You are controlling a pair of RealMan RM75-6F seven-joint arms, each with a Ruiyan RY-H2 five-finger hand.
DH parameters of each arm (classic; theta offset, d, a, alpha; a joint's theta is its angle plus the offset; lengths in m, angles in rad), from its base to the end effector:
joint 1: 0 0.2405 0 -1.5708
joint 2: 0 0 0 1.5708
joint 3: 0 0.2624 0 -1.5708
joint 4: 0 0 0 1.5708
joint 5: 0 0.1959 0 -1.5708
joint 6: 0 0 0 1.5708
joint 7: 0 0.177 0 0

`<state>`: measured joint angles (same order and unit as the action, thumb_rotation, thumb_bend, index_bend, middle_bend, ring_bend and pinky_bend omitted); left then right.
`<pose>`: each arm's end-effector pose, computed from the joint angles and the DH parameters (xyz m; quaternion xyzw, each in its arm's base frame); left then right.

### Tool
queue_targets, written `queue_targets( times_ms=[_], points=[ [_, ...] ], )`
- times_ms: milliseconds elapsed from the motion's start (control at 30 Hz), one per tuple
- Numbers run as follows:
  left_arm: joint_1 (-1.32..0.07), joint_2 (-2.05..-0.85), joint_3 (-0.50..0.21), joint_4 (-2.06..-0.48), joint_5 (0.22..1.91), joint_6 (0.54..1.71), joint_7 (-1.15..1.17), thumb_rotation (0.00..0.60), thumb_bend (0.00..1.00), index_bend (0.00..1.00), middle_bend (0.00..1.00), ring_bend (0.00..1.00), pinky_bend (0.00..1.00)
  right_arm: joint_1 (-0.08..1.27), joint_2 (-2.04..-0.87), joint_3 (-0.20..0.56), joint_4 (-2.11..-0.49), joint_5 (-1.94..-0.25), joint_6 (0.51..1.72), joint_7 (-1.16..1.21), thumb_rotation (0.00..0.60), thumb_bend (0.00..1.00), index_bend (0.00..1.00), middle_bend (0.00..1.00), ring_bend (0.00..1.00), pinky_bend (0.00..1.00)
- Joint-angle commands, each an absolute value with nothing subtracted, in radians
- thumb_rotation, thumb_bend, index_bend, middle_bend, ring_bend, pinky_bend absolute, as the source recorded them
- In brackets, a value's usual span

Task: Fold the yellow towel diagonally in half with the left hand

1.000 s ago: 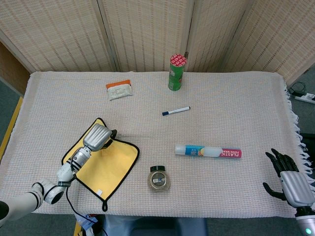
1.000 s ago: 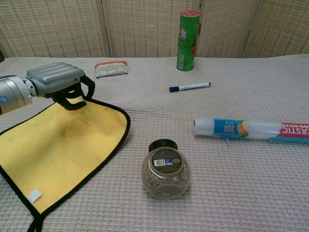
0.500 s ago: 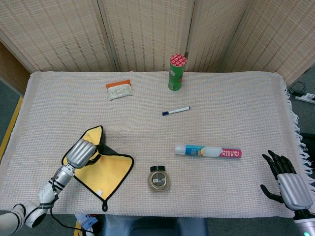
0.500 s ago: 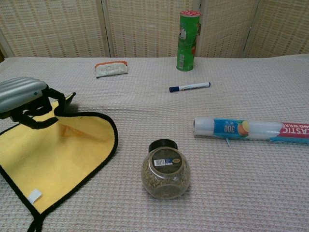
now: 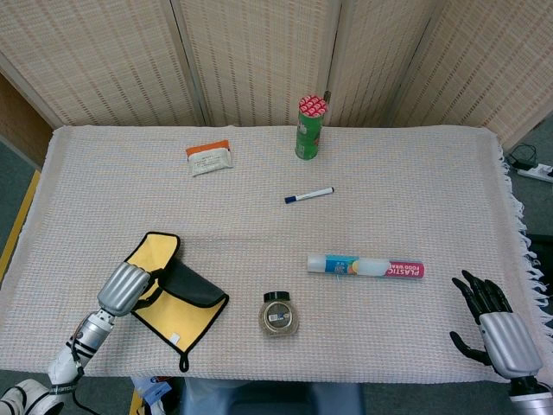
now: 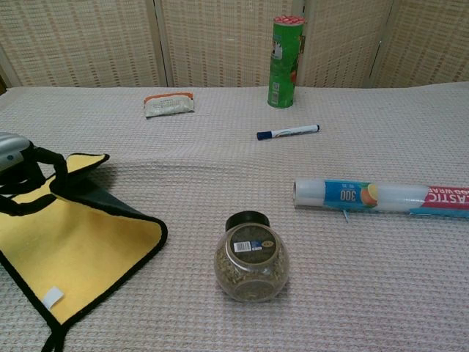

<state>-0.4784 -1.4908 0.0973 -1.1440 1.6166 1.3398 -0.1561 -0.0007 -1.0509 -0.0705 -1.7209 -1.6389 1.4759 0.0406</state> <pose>-0.2600 0.3039 0.0353 -0.7462 -0.3173 -0.4184 0.4092 -0.2994 -0.1605 0.1579 0.6218 -0.4473 0.3720 0.5243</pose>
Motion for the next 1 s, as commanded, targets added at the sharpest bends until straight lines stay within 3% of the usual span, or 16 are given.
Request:
queue_targets(
  times_ms=[33, 1000],
  points=[
    [-0.465, -1.487, 0.102, -1.138, 1.619, 1.343, -0.163, 0.600, 0.48, 0.65, 1.00, 1.00, 1.00, -0.002, -1.051, -0.073, -1.727, -1.645, 1.478, 0.032, 0.600, 0.37, 0.00, 0.00, 0.00, 0.00],
    [-0.361, -1.472, 0.098, -1.195, 1.625, 1.383, -0.163, 0.600, 0.48, 0.64, 1.00, 1.00, 1.00, 0.016, -1.060, -0.084, -1.742, -1.664, 1.441, 0.001, 0.600, 0.37, 0.00, 0.00, 0.00, 0.00]
  ],
)
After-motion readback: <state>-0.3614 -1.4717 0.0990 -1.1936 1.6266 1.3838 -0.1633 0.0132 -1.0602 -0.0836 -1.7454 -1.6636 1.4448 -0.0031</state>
